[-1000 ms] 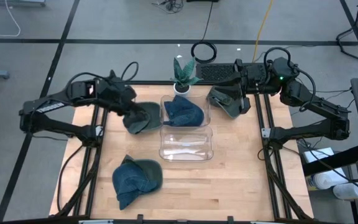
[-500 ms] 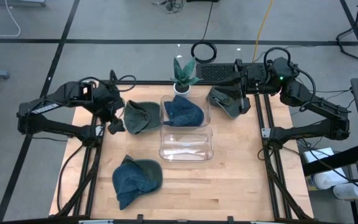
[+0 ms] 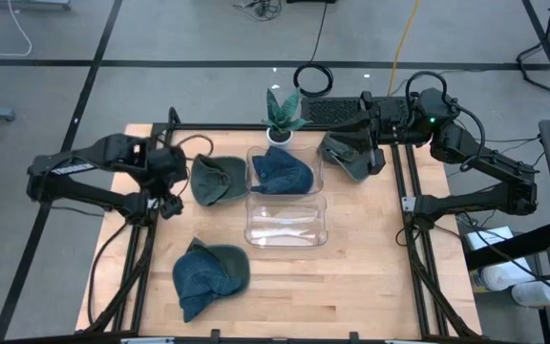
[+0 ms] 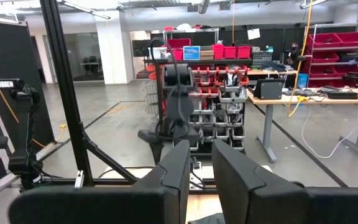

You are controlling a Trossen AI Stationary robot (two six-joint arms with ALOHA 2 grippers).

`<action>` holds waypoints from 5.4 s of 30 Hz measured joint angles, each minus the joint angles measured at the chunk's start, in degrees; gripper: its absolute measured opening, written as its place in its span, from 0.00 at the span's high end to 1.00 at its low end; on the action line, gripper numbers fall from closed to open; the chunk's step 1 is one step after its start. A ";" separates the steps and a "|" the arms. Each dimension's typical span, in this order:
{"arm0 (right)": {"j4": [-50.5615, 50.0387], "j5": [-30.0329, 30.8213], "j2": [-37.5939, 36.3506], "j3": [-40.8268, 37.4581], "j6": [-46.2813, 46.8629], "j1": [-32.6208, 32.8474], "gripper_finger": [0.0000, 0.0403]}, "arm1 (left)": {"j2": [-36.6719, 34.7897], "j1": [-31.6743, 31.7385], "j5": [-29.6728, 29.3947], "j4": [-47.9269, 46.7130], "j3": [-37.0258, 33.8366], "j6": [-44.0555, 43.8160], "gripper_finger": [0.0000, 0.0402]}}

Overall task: Pick & Place hat
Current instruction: Put the blue cap into the top transparent bin

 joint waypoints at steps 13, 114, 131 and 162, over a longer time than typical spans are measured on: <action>-0.92 -0.02 0.00 0.00 0.96 0.00 0.85 | -5.27 -6.63 5.51 12.79 -16.34 -10.04 0.14; -2.03 -0.37 0.00 0.00 5.53 0.01 0.85 | -10.01 -30.77 11.77 99.22 -45.73 -40.45 0.97; 3.28 -4.71 -0.04 0.00 7.91 2.54 0.83 | -10.03 -17.55 5.89 98.98 -30.12 -16.57 0.97; 3.69 10.39 0.58 0.00 14.58 3.43 0.48 | -9.76 2.44 -14.97 116.20 -19.94 21.88 0.97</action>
